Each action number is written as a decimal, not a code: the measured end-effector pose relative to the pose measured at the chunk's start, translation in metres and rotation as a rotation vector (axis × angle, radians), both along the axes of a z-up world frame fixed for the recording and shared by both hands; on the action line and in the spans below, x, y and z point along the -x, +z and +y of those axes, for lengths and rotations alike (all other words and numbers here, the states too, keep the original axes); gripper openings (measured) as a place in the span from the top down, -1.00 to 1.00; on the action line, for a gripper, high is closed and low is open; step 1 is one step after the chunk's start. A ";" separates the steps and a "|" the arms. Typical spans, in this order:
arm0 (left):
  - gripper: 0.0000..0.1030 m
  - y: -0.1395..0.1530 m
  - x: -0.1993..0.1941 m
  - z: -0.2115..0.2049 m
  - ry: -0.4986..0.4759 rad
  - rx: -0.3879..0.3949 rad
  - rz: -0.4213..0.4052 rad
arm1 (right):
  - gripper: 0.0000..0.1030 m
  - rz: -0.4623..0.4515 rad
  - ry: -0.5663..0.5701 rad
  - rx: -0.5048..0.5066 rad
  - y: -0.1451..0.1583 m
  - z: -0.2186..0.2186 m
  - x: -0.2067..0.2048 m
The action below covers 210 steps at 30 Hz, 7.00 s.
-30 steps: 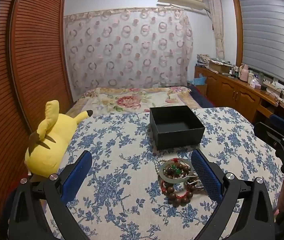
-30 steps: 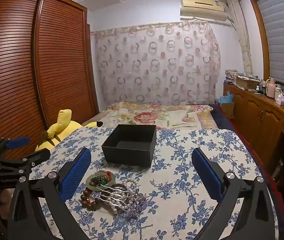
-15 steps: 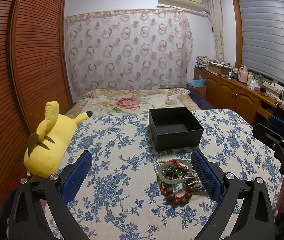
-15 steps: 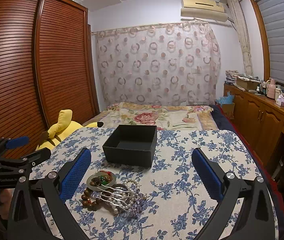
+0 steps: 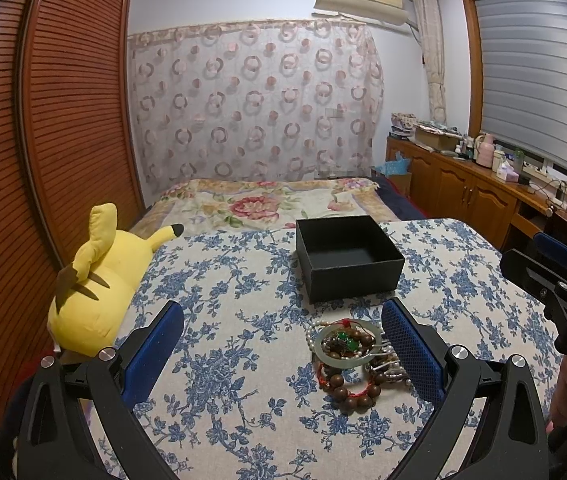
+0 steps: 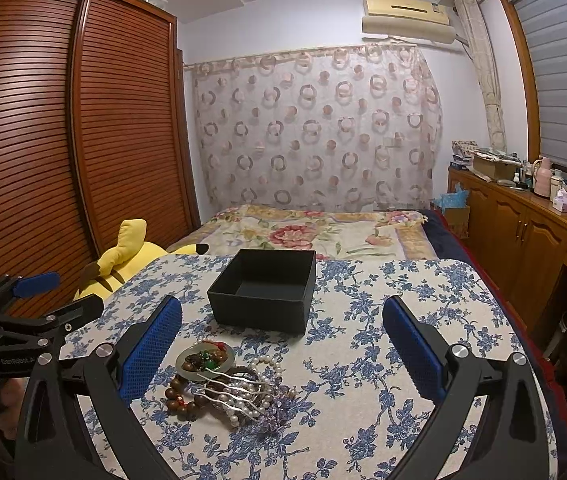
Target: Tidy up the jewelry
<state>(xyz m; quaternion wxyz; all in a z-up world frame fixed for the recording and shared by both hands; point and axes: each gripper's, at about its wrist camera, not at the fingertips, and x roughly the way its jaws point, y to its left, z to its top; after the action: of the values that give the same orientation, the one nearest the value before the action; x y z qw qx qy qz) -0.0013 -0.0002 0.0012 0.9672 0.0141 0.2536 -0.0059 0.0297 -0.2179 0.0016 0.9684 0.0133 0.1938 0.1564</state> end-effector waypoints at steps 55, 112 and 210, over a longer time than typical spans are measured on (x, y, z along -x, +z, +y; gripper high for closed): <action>-0.86 0.005 0.001 -0.001 -0.003 0.003 -0.004 | -0.96 0.000 0.001 0.000 0.000 -0.001 0.000; -0.86 -0.081 -0.042 0.004 -0.111 0.057 0.256 | 0.55 0.493 0.215 0.021 -0.106 0.008 -0.078; -0.33 -0.041 -0.208 -0.036 -0.224 0.079 0.264 | 0.51 0.300 0.145 0.087 -0.044 0.016 -0.201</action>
<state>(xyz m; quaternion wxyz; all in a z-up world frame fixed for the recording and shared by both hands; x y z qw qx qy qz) 0.2071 -0.0360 -0.0402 0.9186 0.0032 0.3747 -0.1254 0.2306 -0.2020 -0.0421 0.9144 -0.0193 0.3435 0.2134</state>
